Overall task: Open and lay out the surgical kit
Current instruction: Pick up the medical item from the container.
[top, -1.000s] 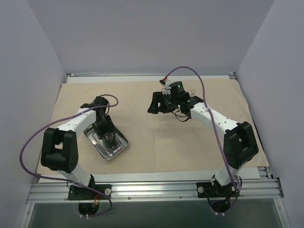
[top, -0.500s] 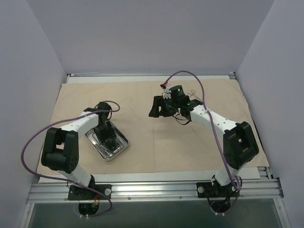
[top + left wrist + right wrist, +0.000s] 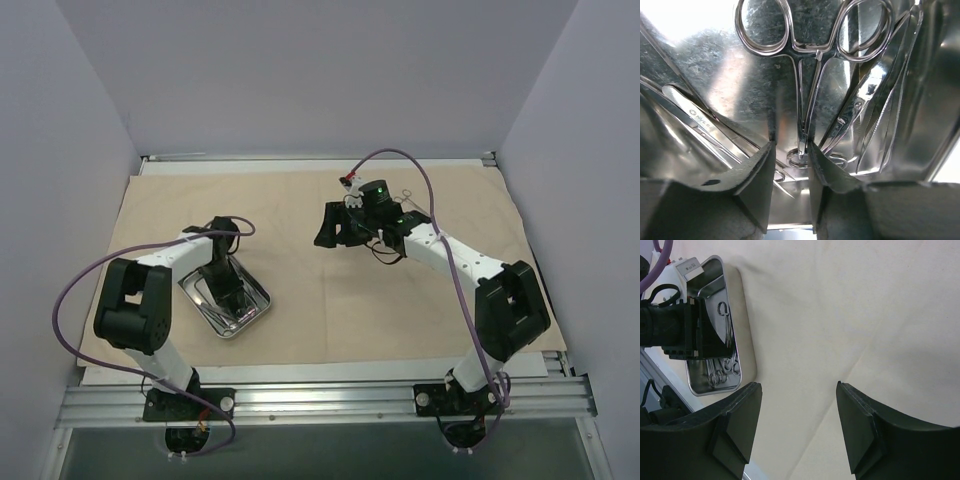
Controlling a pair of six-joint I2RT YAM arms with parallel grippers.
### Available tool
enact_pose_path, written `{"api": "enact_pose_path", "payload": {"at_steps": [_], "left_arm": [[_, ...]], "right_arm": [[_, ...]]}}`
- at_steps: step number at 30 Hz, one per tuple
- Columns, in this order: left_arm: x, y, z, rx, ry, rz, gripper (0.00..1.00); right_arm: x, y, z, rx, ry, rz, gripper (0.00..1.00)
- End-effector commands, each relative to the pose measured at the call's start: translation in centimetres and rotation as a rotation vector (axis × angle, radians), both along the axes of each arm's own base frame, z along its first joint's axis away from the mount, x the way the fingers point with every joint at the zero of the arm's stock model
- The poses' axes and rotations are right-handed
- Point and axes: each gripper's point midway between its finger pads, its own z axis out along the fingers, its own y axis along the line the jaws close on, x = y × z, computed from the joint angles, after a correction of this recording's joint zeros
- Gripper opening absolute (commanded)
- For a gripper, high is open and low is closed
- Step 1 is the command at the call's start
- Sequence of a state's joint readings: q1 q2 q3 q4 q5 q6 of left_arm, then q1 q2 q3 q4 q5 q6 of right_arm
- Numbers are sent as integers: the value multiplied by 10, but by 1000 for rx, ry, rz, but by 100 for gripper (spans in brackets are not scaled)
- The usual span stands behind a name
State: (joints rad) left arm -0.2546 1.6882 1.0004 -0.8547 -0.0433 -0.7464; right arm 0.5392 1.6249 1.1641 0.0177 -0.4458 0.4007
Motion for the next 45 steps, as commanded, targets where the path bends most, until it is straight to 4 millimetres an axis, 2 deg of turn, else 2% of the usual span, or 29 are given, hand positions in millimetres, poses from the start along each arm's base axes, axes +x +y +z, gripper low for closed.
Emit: {"api": "enact_pose_path", "payload": {"at_steps": [1,3,6,10,13,16,19,22,28,31,35,37,38,39,40,45], "left_arm": [[-5,6,-22,57,37,16,35],[-5,11,-26,92,31,28,24],[9,6,-27,82,-4,31,19],[18,5,-28,101,1,31,3],[17,2,-17,86,-15,42,2],[23,2,6,75,-64,34,2],[22,5,35,76,-85,15,2],[27,6,53,77,-124,3,2],[24,7,64,73,-136,-22,2],[25,5,77,54,-172,-40,2],[38,-13,108,-56,-286,-109,2],[45,-23,128,-110,-356,-171,2],[44,-37,136,-191,-365,-201,2],[47,-44,148,-234,-403,-237,2],[49,-52,156,-277,-423,-253,2],[50,-94,203,-535,-550,-364,2]], "right_arm": [[-5,0,21,29,-49,11,61],[-7,-2,22,26,-53,10,61],[-8,-5,21,19,-49,8,61],[-8,-6,23,10,-64,14,61],[-7,-10,18,-35,-45,15,61],[0,-10,10,-67,-27,4,61],[8,-3,15,-46,-41,4,61],[12,3,21,-21,-59,-2,61],[13,10,18,-23,-57,9,61],[12,18,21,-8,-55,33,61],[11,35,33,67,-23,73,61],[7,53,51,163,-26,155,61],[6,58,52,190,1,164,61],[0,64,57,228,18,203,61],[2,69,65,263,0,214,62],[0,77,94,370,-26,268,62]]}}
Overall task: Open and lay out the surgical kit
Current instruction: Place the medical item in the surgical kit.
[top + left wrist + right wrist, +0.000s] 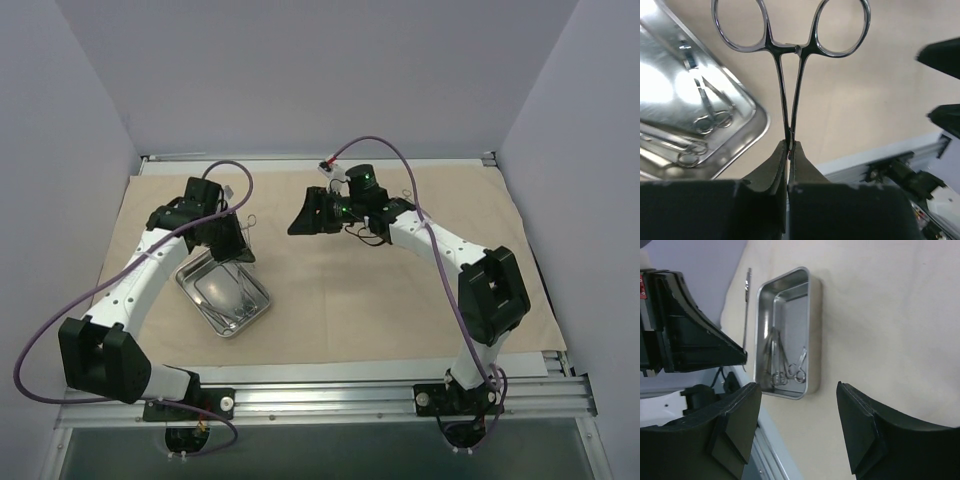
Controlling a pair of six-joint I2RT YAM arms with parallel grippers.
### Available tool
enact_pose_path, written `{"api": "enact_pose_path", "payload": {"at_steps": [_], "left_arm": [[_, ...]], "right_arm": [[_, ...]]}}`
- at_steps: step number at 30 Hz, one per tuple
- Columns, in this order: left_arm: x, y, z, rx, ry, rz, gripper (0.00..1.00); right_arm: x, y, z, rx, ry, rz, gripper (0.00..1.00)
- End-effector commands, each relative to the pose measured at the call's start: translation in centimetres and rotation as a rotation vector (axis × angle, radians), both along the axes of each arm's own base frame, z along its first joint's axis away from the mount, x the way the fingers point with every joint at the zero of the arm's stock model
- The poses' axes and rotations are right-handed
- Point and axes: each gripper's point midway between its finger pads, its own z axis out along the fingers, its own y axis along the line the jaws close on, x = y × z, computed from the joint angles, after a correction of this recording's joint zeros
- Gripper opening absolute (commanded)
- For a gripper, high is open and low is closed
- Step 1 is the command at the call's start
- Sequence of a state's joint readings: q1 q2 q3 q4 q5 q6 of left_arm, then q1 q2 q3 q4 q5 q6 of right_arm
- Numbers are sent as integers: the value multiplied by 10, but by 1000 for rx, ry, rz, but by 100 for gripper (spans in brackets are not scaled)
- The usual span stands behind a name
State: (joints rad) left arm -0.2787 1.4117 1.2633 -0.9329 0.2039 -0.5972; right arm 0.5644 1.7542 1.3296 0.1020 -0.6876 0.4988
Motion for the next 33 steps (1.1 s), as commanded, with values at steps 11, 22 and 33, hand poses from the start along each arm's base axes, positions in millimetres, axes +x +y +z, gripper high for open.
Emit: {"api": "enact_pose_path", "payload": {"at_steps": [11,22,33], "left_arm": [[12,-80,123,-479,-335,-351,2],[7,-101,153,-625,-391,-443,2],[6,-107,165,-693,-423,-471,2]], "right_arm": [[-17,12,131,512,-73,221,61],[-26,9,151,602,-75,280,61],[-28,10,144,581,-69,304,57]]}}
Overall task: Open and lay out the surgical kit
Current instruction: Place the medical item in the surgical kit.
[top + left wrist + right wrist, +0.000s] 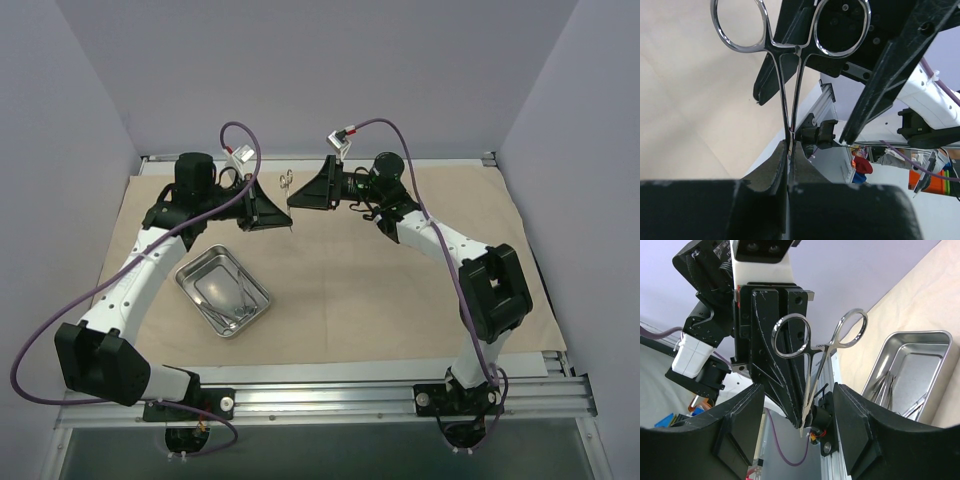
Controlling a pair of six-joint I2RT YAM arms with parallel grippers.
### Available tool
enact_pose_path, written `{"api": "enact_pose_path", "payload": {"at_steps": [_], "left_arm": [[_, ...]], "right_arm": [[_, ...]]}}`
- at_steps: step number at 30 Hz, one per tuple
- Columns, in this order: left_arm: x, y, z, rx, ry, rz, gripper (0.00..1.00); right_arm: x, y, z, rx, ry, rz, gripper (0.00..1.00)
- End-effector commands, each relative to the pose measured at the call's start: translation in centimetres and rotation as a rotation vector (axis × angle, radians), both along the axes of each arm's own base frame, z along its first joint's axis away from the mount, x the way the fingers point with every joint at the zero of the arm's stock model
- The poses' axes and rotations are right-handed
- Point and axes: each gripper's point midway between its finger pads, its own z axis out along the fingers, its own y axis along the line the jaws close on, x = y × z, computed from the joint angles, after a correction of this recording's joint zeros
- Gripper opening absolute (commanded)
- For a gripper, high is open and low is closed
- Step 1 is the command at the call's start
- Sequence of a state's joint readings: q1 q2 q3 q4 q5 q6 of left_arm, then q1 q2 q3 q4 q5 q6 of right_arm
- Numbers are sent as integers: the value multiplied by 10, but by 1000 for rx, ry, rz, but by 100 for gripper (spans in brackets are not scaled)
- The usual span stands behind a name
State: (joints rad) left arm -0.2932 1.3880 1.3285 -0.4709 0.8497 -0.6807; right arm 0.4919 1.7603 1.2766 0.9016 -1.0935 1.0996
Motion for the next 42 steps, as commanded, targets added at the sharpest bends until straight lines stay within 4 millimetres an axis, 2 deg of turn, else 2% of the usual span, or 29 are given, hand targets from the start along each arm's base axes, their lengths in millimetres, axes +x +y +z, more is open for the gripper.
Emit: {"api": "enact_pose_path", "payload": {"at_steps": [1,12,15,20,21,22,23,24,25,26,28,29,30,31,32,33,34,35,36,37,38,39,42], "left_arm": [[-4,-7,29,-82,-100,-49,2],[-14,-14,28,-124,-80,-91,2],[-15,-14,28,-127,-79,-94,2],[-17,-14,28,-132,-79,-99,2],[-16,-14,30,-139,-85,-99,2],[-18,-15,30,-143,-82,-107,2],[-18,-15,30,-144,-82,-108,2],[-18,-14,30,-143,-80,-108,2],[-19,-14,28,-141,-74,-107,7],[-19,-13,28,-143,-73,-106,17],[-16,-10,24,-135,-72,-88,45],[-16,-7,25,-127,-82,-75,49],[-15,0,21,-103,-86,-56,52],[-16,6,23,-80,-101,-34,55],[-8,14,17,-32,-109,28,59],[-10,25,2,43,-79,57,59],[-7,34,0,97,-85,96,60],[1,49,-9,184,-97,181,61],[-5,63,-25,286,-68,199,62],[-4,75,-24,347,-78,235,63],[-4,86,-32,416,-68,269,63],[-6,108,-48,549,-38,320,65],[-11,132,-62,696,-21,347,65]], "right_arm": [[-10,0,10,28,-72,53,57],[-15,0,24,119,-75,84,50],[-17,0,26,149,-63,103,45],[-15,1,25,155,-50,108,26],[-14,1,24,150,-42,104,21],[-14,2,23,147,-50,103,7],[-13,2,23,144,-50,98,1],[-11,2,20,134,-34,88,0],[-11,3,22,132,-40,84,0],[-9,3,20,123,-59,72,0],[-4,4,16,84,-36,47,0],[1,4,11,57,-87,21,0],[7,4,-9,-28,-7,1,0],[17,5,-2,-70,-44,-49,0],[29,3,-14,-166,-53,-104,0],[32,-12,-62,-400,-76,-135,0],[55,-24,-78,-535,-109,-258,0],[69,-33,-72,-607,-160,-325,0],[72,-56,-96,-772,-157,-362,0],[92,-80,-110,-918,-185,-480,0],[99,-94,-115,-997,-217,-521,0],[103,-111,-121,-1097,-245,-554,0],[121,-161,-135,-1368,-380,-631,0]]}}
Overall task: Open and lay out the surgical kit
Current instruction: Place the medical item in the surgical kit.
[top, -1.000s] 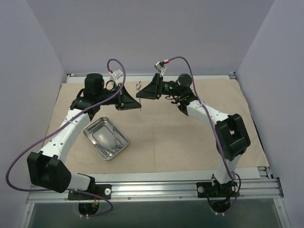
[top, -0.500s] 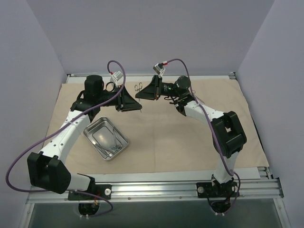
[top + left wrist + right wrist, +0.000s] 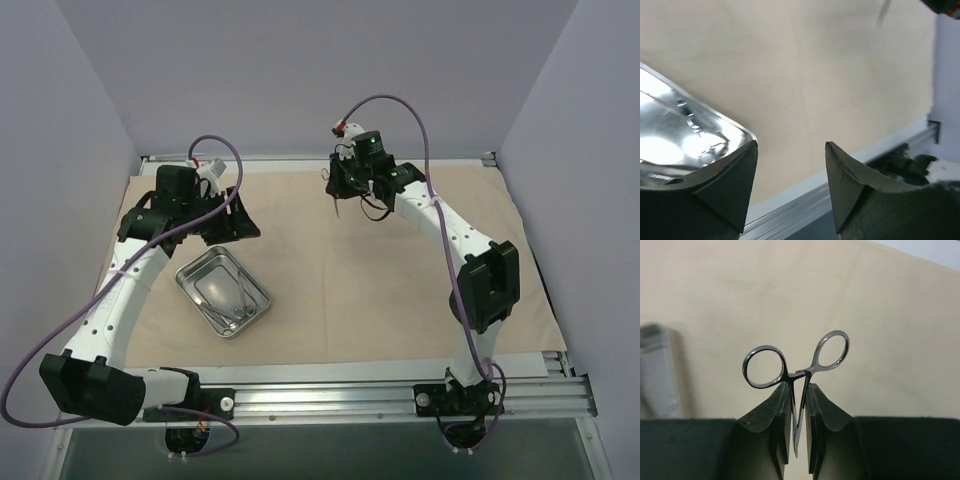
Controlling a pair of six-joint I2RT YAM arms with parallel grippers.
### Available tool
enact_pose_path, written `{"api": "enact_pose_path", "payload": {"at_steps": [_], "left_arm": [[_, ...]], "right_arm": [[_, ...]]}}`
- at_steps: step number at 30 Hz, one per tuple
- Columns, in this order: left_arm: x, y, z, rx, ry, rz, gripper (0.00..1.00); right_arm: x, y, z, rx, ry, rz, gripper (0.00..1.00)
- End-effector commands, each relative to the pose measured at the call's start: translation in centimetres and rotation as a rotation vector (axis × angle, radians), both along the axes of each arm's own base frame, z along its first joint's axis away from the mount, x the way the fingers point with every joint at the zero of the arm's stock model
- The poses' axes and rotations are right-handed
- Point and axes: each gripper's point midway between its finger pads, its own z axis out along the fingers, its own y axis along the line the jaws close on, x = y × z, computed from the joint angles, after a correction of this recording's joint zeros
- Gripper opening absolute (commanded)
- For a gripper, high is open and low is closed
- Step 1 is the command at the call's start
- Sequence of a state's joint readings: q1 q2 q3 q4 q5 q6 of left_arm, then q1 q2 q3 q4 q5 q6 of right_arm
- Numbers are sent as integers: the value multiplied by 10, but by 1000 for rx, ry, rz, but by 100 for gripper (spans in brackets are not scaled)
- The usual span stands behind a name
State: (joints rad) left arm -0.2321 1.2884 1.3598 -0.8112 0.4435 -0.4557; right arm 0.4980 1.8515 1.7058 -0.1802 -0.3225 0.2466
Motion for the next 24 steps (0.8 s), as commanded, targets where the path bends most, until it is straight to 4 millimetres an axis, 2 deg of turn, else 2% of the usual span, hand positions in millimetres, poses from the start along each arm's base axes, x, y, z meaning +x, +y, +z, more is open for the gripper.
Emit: {"api": "enact_pose_path", "payload": {"at_steps": [1,4,6,7,9,11,12,14,18,21,24], "left_arm": [[-15,62,-25,347,32,113,65],[-21,72,-26,414,8,140,70],[-26,66,-30,450,-8,87,70],[-27,65,-31,465,-16,71,70],[-30,62,-31,503,-33,44,70],[-33,61,-32,533,-28,29,70],[-34,59,-32,538,-31,18,70],[-35,57,-33,552,-27,1,70],[-35,47,-34,550,-30,-37,70],[-35,46,-36,566,-21,-49,70],[-35,42,-39,567,-23,-62,70]], "right_arm": [[6,-109,-50,-658,-46,-94,0],[21,-141,-64,-802,-46,-71,0],[24,-145,-79,-787,-14,-8,0],[27,-152,-92,-808,13,19,0],[35,-172,-103,-881,25,33,0],[41,-189,-123,-926,73,44,0],[42,-192,-138,-944,103,58,0],[48,-204,-143,-998,113,39,0],[50,-220,-173,-1086,174,70,0],[56,-223,-181,-1106,180,69,0],[63,-224,-179,-1132,173,57,0]]}}
